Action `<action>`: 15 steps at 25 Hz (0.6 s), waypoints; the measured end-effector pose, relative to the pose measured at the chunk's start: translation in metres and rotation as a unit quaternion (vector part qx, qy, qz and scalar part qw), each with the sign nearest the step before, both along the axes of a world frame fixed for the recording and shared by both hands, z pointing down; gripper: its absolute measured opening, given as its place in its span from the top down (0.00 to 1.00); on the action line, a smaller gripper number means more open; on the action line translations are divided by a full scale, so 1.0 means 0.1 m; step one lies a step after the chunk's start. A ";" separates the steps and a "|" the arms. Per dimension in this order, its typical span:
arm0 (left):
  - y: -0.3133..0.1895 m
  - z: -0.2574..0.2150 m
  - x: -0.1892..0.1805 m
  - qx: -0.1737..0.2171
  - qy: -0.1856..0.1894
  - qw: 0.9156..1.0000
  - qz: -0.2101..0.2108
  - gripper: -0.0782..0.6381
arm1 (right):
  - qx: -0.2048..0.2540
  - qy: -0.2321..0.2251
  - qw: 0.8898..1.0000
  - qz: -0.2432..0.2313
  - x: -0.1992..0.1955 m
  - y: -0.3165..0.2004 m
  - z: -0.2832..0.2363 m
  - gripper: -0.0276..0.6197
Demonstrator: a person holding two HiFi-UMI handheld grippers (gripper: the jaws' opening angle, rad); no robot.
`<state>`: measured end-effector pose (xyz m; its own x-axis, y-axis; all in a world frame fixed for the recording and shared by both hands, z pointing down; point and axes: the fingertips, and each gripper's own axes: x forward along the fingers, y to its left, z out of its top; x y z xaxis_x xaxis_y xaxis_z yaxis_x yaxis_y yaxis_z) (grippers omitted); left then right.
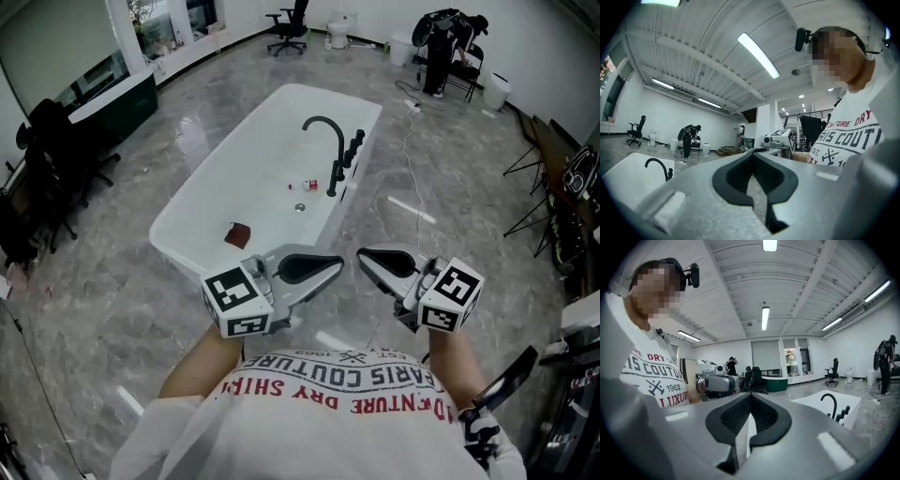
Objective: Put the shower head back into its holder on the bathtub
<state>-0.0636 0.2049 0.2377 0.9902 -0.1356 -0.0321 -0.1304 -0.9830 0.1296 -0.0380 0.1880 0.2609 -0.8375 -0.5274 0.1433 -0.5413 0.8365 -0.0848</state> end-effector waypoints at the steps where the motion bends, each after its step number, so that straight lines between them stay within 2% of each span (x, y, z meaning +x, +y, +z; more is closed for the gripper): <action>1: 0.10 -0.01 -0.01 0.000 0.001 1.000 -0.004 0.89 | 0.001 -0.003 1.000 -0.001 0.00 0.12 -0.01 0.95; 3: 0.29 -0.04 0.01 -0.004 0.011 1.000 -0.002 0.89 | -0.001 -0.010 1.000 0.002 0.06 0.37 -0.01 0.95; 7: 0.74 -0.10 0.22 -0.042 0.060 0.997 0.031 0.89 | -0.005 -0.025 0.999 0.028 0.37 0.89 0.04 0.95; 11: 1.11 0.11 0.41 -0.047 0.026 0.999 0.005 0.89 | -0.022 -0.045 0.997 0.055 0.60 1.40 0.19 0.95; 15: 1.62 0.16 0.45 -0.050 0.012 0.999 0.005 0.89 | -0.034 -0.047 0.996 0.066 0.64 1.89 0.27 0.95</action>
<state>-0.0189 0.3666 0.2541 0.9908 -0.1286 -0.0429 -0.1155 -0.9665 0.2294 0.0259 0.3769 0.2879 -0.7734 -0.6248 0.1076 -0.6327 0.7497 -0.1940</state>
